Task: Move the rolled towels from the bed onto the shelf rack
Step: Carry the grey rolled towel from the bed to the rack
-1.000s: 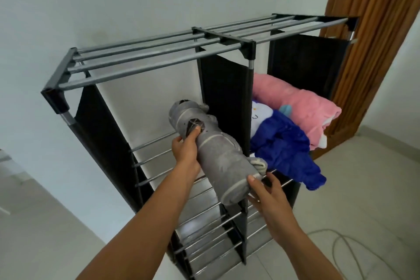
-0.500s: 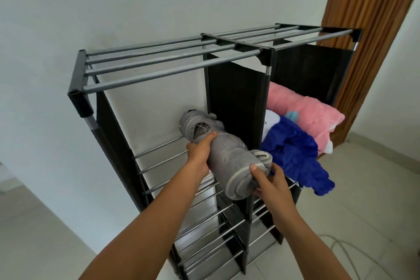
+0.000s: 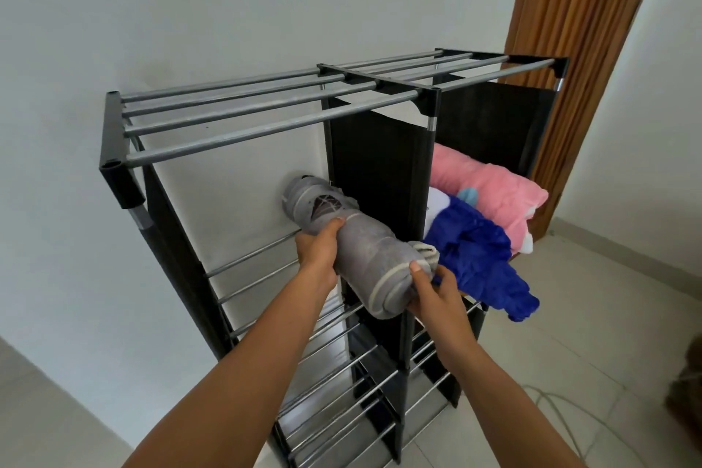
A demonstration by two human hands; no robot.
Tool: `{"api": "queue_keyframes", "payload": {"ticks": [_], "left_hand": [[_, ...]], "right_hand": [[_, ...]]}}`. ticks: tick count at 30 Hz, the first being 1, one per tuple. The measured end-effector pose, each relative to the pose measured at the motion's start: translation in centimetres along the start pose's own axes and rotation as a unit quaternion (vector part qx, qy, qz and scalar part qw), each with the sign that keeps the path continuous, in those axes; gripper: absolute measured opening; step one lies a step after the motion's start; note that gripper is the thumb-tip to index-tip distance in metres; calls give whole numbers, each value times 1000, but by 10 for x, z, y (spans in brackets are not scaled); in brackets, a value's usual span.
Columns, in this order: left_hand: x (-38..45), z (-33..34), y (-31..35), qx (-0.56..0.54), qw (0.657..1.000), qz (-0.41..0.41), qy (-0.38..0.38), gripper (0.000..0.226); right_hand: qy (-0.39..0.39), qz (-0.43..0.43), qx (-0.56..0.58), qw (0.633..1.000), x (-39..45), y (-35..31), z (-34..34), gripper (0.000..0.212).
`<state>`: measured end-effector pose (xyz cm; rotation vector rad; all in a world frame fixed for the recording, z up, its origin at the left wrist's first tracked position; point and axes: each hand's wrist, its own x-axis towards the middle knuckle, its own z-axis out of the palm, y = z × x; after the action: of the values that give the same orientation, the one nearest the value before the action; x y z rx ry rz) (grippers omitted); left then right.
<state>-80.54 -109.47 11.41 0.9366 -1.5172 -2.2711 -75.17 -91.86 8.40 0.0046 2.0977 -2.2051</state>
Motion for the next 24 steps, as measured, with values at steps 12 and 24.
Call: {"api": "queue_keyframes", "payload": {"ticks": [12,24], "left_hand": [[20,-4,-10,126,987,99,21,71],[-55,7,-29,291,909,299,18,69]], "right_hand": [[35,7,-162,986,21,4,15,45],[-67,107,-174,977,-14,32,-20,36]]}}
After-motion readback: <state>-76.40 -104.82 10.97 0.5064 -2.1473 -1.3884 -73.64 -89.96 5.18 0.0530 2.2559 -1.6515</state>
